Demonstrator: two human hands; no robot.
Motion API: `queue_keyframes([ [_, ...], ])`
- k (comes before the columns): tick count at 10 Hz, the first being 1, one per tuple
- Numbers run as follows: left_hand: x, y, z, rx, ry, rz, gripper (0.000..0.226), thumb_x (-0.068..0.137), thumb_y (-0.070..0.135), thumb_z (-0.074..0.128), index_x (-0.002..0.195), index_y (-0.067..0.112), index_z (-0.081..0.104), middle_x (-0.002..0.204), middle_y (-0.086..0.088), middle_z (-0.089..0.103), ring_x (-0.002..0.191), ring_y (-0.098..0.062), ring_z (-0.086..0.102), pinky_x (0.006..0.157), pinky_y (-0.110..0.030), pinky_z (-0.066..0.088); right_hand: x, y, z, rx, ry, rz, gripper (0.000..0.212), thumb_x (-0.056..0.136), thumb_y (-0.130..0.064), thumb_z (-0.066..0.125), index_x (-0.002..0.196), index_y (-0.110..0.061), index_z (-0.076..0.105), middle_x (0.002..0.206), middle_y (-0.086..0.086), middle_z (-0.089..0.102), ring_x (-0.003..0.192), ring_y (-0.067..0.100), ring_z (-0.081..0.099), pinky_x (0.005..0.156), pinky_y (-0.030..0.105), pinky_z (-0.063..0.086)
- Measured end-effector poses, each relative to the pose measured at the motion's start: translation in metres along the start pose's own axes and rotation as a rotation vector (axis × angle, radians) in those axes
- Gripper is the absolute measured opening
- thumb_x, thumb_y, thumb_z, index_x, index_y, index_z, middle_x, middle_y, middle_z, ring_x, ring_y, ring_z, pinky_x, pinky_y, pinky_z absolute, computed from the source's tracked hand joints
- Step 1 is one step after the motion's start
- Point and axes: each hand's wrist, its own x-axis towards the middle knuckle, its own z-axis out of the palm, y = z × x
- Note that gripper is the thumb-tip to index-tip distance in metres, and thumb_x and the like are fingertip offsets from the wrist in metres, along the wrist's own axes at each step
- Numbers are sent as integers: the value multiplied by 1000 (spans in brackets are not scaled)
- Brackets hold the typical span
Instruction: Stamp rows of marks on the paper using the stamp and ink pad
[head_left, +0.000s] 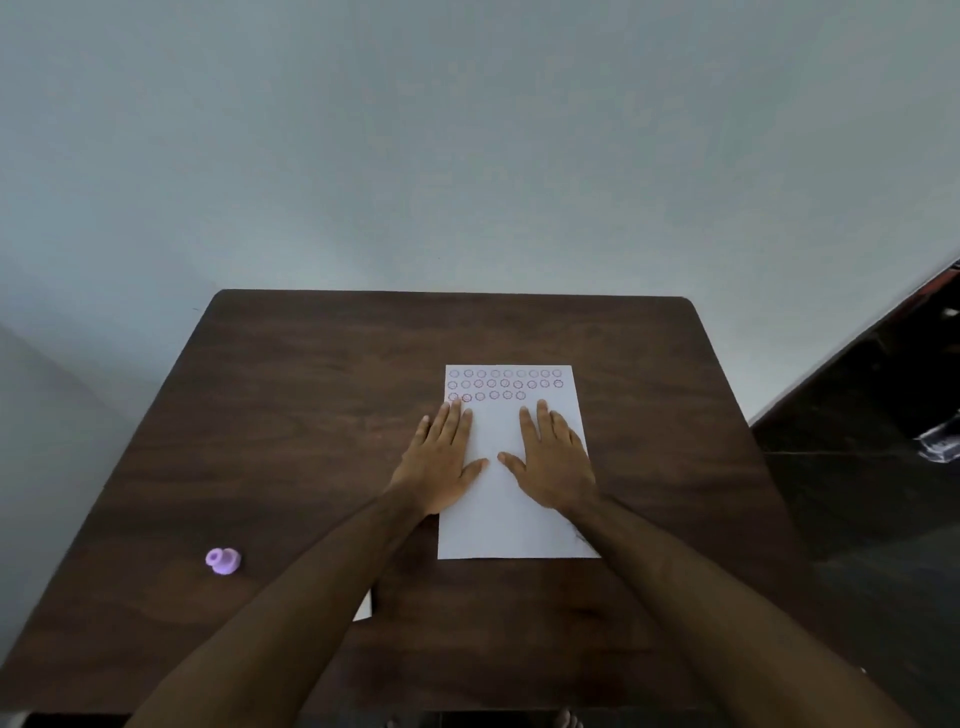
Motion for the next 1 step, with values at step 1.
queue_keyframes([
  [1, -1, 6, -24, 29, 23, -5, 81, 100, 61, 18, 158, 10, -4, 168, -10, -7, 154, -26, -8, 125, -46, -1, 2, 4, -25, 18, 10, -19, 85, 94, -67, 30, 157, -18, 4, 167, 11, 3, 152, 34, 13, 122, 46, 15],
])
